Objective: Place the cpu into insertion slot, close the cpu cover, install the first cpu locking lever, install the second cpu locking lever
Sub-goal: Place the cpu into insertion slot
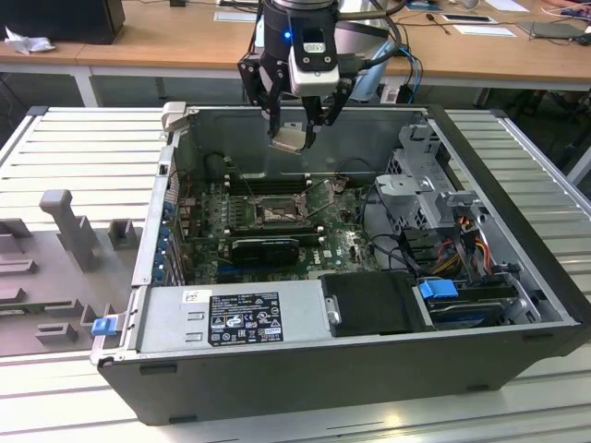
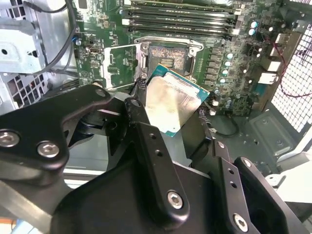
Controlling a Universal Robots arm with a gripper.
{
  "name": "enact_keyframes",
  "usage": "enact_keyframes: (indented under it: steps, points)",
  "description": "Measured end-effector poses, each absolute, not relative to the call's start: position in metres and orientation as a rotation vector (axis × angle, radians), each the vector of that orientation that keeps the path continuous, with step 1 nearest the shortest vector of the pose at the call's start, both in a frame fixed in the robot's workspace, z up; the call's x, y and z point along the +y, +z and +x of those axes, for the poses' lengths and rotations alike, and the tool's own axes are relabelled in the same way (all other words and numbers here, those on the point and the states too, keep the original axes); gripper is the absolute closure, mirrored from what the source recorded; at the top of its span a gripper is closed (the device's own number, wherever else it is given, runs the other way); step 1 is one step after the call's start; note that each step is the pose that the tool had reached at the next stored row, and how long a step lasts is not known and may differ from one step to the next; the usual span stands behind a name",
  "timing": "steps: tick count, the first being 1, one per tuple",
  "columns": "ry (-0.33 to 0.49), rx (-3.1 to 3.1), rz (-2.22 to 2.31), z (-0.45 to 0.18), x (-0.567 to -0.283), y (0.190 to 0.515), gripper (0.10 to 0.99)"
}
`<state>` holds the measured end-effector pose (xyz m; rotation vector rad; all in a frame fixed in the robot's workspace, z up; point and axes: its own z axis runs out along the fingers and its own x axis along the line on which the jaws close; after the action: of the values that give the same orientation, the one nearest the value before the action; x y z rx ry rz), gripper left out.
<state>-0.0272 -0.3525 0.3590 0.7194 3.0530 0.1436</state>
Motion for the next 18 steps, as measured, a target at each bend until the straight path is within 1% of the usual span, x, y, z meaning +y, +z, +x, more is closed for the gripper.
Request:
enact_keyframes:
  steps: [18]
  points:
    - [0.143, 2.996, 0.909, -0.0272, -0.3526, 0.3588, 0.557]
